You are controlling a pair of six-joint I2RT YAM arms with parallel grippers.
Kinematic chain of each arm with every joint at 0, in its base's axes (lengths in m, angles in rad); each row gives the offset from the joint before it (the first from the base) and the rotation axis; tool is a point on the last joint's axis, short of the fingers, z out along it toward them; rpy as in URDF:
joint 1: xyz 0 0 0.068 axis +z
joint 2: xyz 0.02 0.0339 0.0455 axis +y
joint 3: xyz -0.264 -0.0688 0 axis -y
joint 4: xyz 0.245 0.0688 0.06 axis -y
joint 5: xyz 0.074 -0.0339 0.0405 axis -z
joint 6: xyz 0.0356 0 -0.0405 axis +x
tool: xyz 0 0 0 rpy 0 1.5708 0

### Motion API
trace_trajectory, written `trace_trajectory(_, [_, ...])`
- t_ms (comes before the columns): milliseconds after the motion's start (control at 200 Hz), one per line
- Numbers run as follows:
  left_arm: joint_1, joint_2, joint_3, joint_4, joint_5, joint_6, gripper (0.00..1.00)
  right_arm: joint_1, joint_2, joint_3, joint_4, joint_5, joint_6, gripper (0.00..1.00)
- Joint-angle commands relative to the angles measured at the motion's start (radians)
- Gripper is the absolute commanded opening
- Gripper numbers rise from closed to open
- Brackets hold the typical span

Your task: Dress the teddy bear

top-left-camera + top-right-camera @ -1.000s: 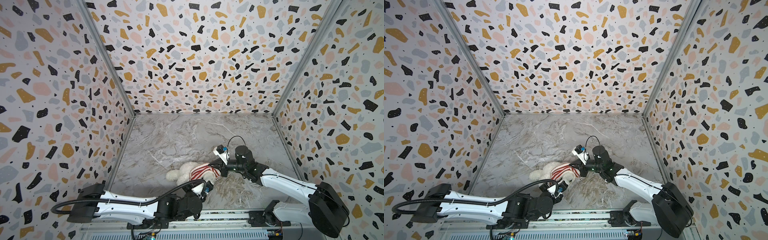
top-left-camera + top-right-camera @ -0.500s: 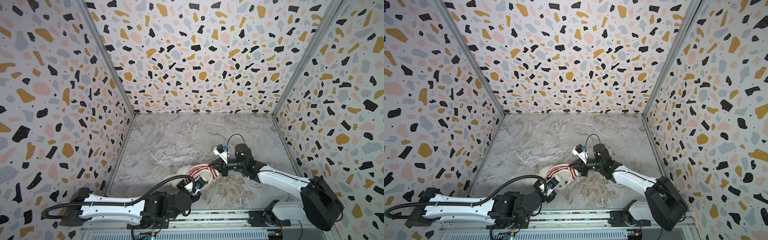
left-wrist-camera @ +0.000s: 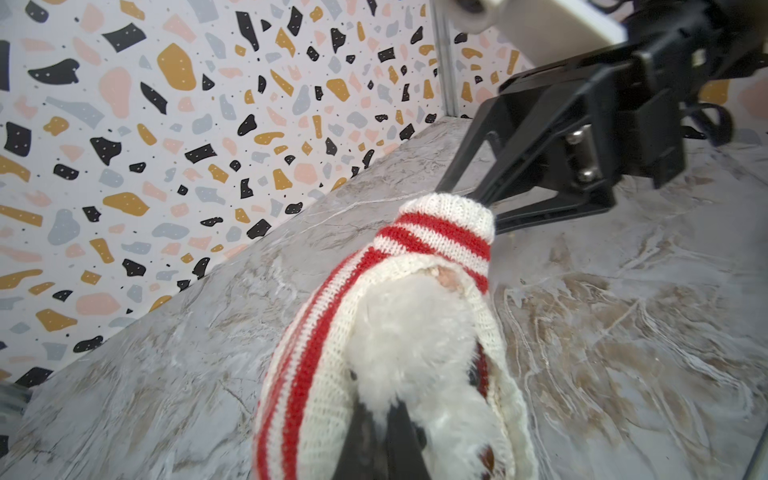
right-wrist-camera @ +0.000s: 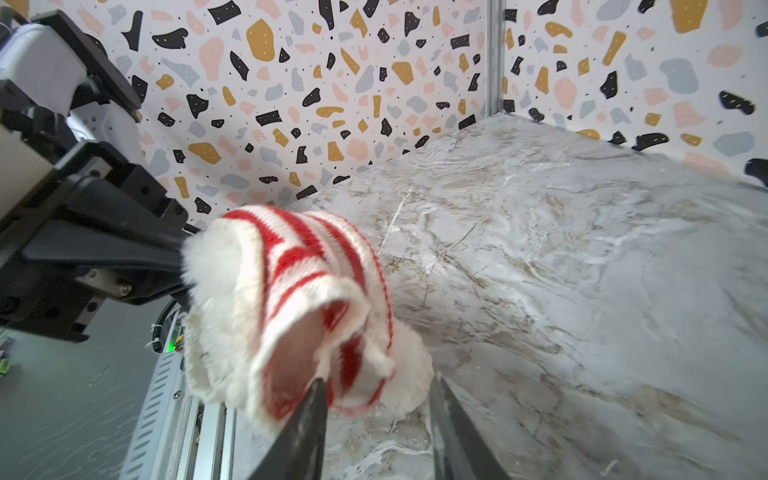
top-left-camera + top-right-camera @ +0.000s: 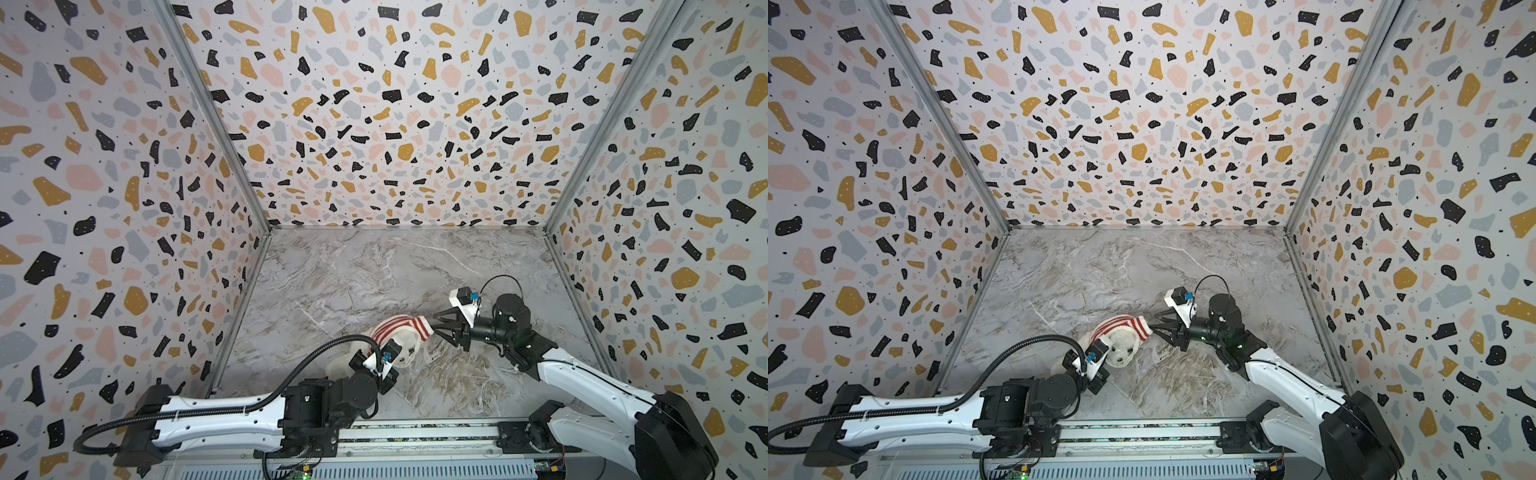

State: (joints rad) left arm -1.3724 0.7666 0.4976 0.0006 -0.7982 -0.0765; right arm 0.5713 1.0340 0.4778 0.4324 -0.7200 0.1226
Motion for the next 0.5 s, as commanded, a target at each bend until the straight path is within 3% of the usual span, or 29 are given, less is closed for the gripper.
trace_trajectory(0, [0.141,-0.01,0.076,0.025,0.082,-0.095,0.0,-0.004,-0.094,-0.05,0.028,0.057,0.019,0.45])
trace_trajectory(165, [0.295,0.055,0.207,-0.07,0.137,-0.165,0.0,0.017,-0.203,-0.068,0.018,0.089,-0.027,0.5])
trace_trajectory(325, [0.297,0.148,0.297,-0.113,0.125,-0.116,0.0,0.122,-0.284,-0.053,0.028,0.126,-0.127,0.54])
trace_trajectory(435, [0.297,0.166,0.288,-0.093,0.026,-0.096,0.0,0.133,-0.245,-0.034,0.057,0.165,-0.114,0.54])
trace_trajectory(491, [0.297,0.155,0.265,-0.05,0.049,-0.066,0.0,0.132,-0.212,-0.017,0.061,0.21,-0.08,0.54])
